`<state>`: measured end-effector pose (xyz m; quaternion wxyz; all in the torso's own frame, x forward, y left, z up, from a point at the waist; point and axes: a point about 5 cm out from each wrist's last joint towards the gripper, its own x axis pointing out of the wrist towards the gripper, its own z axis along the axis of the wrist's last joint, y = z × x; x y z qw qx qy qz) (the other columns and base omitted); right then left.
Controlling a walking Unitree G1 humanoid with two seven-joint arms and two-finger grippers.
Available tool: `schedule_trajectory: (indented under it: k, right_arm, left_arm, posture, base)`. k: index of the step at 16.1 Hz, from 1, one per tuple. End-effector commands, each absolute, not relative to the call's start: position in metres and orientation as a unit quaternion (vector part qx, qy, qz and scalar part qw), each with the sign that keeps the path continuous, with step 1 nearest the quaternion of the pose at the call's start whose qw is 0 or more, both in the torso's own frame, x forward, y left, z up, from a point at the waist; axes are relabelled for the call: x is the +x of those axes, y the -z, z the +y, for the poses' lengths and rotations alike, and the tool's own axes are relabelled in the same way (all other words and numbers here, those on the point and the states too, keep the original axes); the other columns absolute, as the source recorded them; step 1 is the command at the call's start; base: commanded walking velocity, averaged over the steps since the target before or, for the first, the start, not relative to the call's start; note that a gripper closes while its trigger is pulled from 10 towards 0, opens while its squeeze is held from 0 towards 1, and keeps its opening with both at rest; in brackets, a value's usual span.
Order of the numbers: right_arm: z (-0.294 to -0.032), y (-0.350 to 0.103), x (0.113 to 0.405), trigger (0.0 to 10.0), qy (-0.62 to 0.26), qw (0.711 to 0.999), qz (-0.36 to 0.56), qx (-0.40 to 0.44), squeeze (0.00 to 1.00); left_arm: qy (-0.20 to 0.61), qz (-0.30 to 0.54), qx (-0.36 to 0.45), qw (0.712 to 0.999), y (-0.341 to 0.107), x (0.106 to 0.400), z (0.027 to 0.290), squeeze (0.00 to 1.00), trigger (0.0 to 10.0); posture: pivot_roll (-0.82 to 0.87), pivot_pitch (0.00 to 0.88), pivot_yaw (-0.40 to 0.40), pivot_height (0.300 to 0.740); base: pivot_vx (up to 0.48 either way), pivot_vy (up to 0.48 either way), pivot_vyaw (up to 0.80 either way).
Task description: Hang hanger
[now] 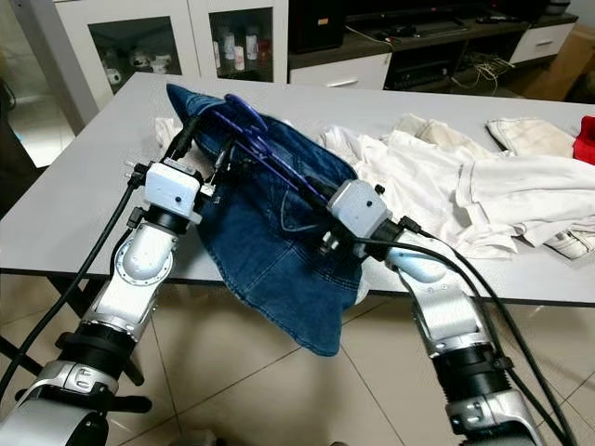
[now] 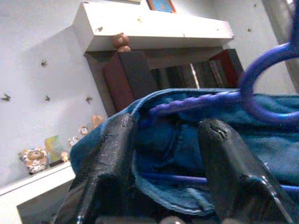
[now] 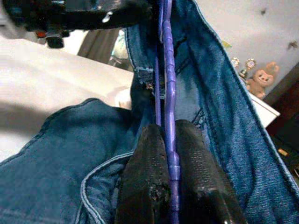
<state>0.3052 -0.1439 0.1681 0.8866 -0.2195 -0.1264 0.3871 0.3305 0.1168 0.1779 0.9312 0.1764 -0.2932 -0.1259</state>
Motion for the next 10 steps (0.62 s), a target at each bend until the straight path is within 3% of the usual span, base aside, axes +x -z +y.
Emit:
schedule_trajectory:
  k: [1, 10]
  right_arm:
    - [-0.152, -0.176, 0.301, 10.0, -0.387, 0.882, -0.148, -0.223, 0.00]
    - [-0.153, -0.188, 0.287, 10.0, -0.421, 0.872, -0.175, -0.177, 0.00]
  left_arm:
    - [0.109, -0.286, 0.181, 0.935, -0.177, 0.333, 0.122, 0.00, 10.0]
    - [0.073, -0.232, 0.200, 0.949, -0.164, 0.342, 0.132, 0.00, 10.0]
  posture:
    - [0.10, 0.000, -0.030, 0.740]
    - [0.10, 0.000, -0.026, 0.740]
  base:
    - [0.000, 0.000, 0.00]
    - [0.000, 0.000, 0.00]
